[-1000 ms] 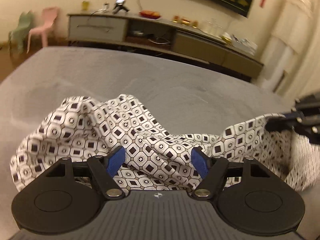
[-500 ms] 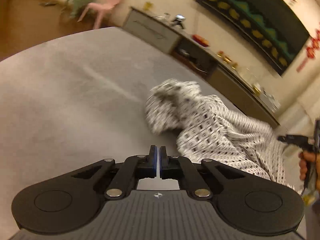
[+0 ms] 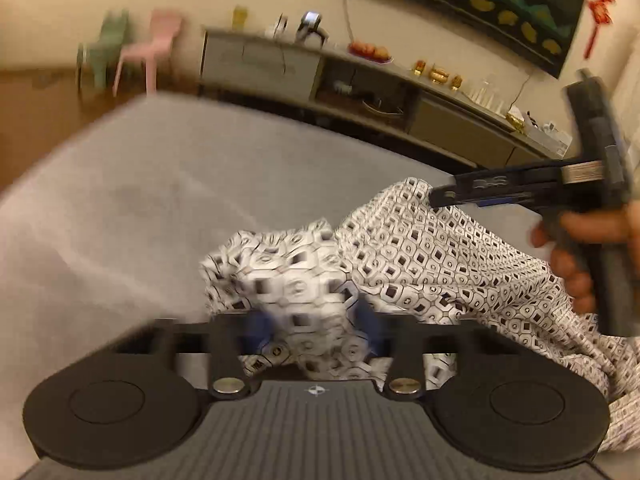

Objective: Fold clothes

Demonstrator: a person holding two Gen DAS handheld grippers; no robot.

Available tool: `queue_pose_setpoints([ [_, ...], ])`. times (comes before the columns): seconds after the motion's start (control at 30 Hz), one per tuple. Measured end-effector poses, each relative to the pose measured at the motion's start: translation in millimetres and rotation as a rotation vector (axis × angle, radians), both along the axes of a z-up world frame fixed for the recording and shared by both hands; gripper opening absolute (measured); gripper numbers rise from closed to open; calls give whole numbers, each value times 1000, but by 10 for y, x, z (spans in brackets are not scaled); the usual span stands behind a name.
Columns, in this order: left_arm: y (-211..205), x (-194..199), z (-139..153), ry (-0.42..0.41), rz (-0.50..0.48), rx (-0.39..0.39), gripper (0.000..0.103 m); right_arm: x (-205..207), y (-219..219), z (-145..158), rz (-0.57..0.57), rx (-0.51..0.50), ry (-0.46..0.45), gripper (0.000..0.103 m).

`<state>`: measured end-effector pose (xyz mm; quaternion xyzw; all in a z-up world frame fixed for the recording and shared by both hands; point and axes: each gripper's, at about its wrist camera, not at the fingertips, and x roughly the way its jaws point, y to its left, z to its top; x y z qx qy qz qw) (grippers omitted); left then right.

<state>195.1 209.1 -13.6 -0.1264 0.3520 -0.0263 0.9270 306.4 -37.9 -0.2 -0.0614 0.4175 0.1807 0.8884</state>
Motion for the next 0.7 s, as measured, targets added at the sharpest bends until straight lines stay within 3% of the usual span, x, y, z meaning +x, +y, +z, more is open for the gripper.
queue_pose_setpoints([
  [0.07, 93, -62, 17, -17, 6, -61, 10, 119, 137, -133, 21, -51, 9, 75],
  [0.1, 139, -94, 25, -26, 9, -91, 7, 166, 207, -195, 32, -76, 13, 73],
  [0.13, 188, -131, 37, -36, 12, -123, 5, 208, 272, -250, 45, -94, 22, 56],
  [0.17, 257, -213, 79, -53, 13, -161, 4, 250, 348, -277, 62, -98, 37, 20],
  [0.2, 313, -307, 127, -74, 16, -176, 3, 312, 454, -278, 79, -96, 48, 2],
  [0.33, 576, -698, 214, -108, 71, -267, 3, 300, 605, -116, 118, -90, -19, 0],
  [0.4, 690, -898, 236, -124, 119, -333, 3, 334, 640, 119, 90, -46, -88, 0],
  [0.5, 784, -1096, 182, -118, 220, -370, 3, 351, 692, 523, 55, 69, -203, 0],
  [0.6, 931, -1053, -99, 22, 316, -472, 3, 408, 844, 663, 9, 86, -241, 1],
  [0.63, 969, -1047, -150, 48, 324, -506, 3, 471, 883, 596, 6, 69, -194, 8],
  [0.7, 999, -1078, -137, 44, 328, -523, 3, 535, 952, 360, 50, 27, -46, 33],
])
